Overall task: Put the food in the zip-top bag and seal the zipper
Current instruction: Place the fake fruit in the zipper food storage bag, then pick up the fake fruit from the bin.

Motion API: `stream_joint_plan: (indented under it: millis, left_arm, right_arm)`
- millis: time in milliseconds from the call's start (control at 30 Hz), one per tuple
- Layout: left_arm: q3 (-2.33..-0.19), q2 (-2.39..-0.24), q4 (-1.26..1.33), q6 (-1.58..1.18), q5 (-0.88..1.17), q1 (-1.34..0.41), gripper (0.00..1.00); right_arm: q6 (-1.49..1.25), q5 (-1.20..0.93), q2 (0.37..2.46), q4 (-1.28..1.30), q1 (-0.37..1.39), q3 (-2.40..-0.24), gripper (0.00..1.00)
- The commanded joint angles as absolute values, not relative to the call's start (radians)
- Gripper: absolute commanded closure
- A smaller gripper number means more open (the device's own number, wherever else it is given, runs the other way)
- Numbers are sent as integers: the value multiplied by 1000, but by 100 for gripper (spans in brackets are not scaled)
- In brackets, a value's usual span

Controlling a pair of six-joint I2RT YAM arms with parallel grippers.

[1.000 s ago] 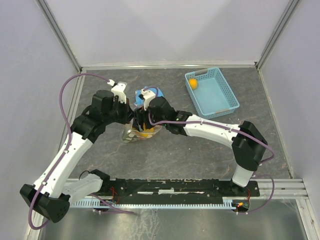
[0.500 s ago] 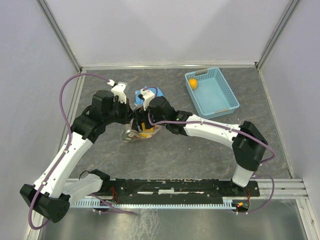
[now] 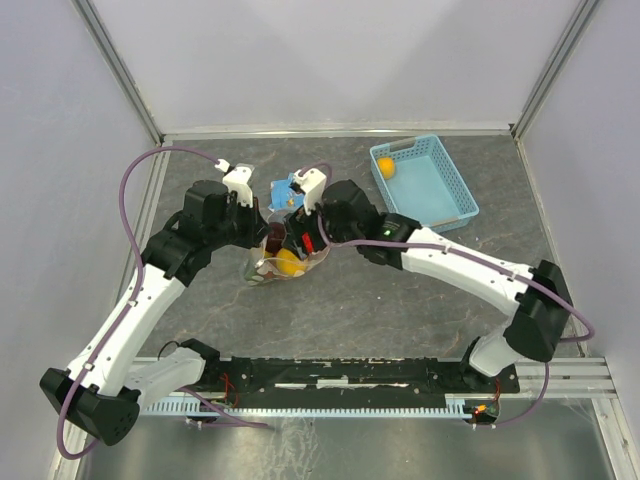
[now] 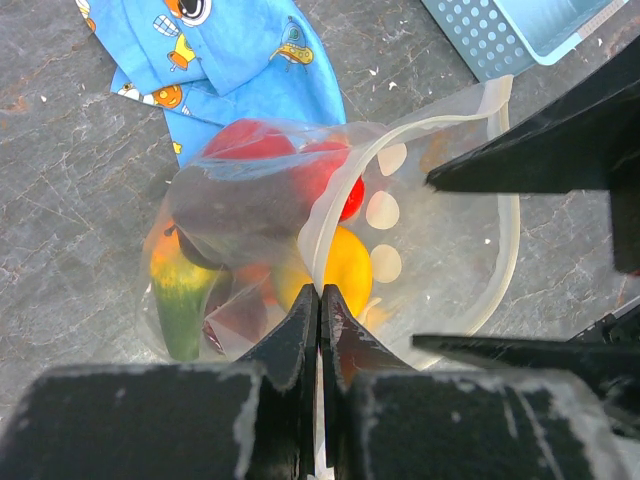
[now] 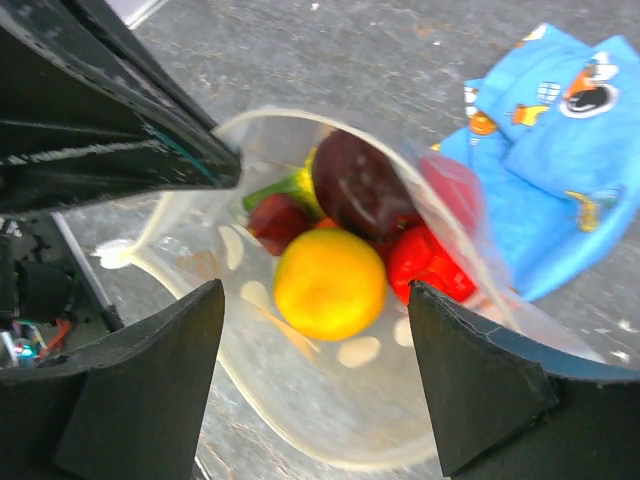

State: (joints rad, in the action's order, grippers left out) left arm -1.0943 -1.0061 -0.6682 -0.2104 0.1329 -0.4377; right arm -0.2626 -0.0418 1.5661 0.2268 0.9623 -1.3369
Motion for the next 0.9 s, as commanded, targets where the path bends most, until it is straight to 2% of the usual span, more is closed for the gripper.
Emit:
stream_joint_plan:
  millis: [0,167,367,567,867]
  left_arm:
    - [-1100,-992,-603,-183,133,-432,97]
    - [-1100,-994,-603,-182,130,-432,97]
    - [-1098,-997,-603,-182,131,-431,97]
    - [-1097,-998,-604,-183,132,-432,97]
    - [-1095,-1003,-604,-181,124,-431,97]
  right_arm:
    - [-152,-2,1482,299,907,-1358,18]
    - [-111,56,1435,364,790,-1338,17]
    - [-100,146,1429,312,633,-1302,17]
    - [-100,205,1530,268,500,-1343,17]
    - [-185,97,1746,188,301,-1448,17]
